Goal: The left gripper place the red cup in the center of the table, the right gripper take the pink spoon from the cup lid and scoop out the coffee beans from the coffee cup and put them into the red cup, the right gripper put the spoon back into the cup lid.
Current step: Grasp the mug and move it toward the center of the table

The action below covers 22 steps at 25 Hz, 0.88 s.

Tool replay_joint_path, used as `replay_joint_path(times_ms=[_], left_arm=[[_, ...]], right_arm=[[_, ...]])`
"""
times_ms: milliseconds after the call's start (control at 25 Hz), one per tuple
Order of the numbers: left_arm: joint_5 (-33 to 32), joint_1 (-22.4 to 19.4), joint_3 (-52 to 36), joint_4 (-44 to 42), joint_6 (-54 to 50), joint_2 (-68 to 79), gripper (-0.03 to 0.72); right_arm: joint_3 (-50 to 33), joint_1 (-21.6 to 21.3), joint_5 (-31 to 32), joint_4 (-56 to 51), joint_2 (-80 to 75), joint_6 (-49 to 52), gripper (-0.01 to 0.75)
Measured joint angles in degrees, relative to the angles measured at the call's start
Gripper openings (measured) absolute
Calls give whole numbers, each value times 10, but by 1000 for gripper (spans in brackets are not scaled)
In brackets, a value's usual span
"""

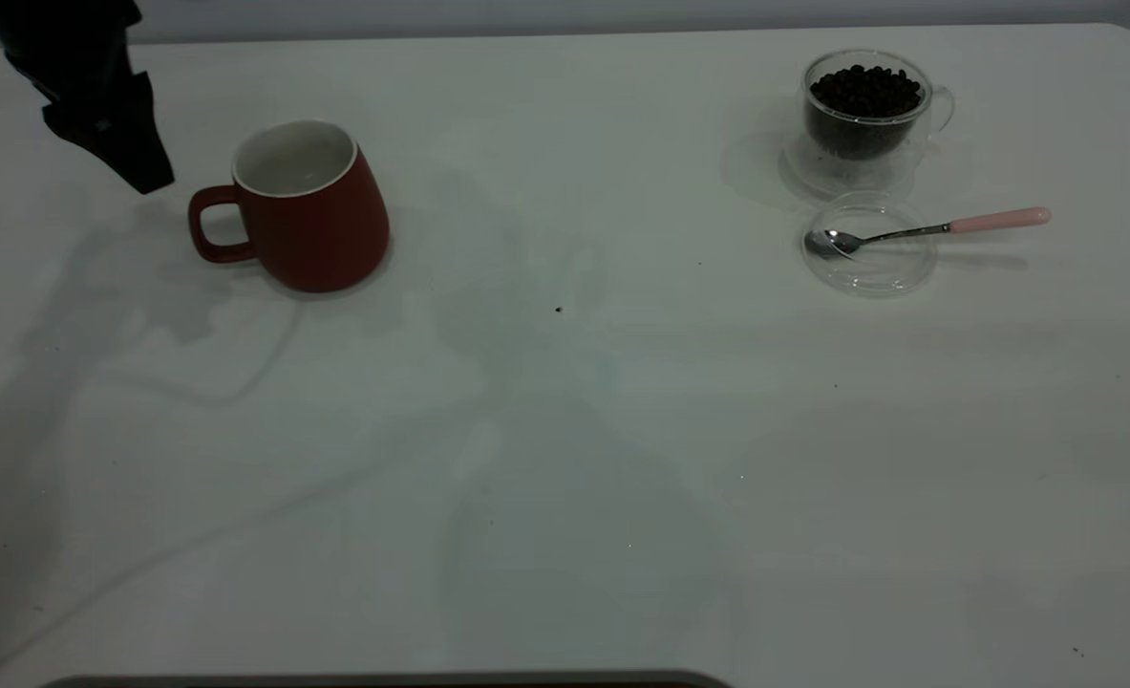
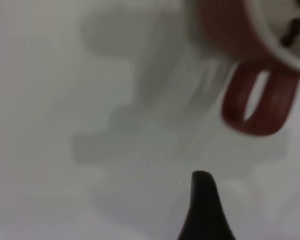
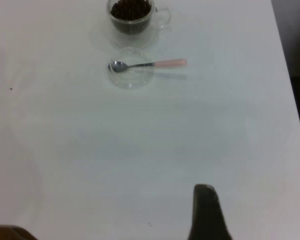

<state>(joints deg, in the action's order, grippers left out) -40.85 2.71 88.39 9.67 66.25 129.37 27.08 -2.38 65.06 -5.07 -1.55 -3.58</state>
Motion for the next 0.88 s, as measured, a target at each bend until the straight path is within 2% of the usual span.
replay_joint_path(times_ms=[160,440,880], left_arm=[[1,0,0,44,76,13,587],[30,5,0,46,112,41,587],[93,73,3,48,200,76,587]], right_arm=[[0,0,0,0,0,0,537],[0,0,0,0,0,0,537],[0,0,0,0,0,0,537]])
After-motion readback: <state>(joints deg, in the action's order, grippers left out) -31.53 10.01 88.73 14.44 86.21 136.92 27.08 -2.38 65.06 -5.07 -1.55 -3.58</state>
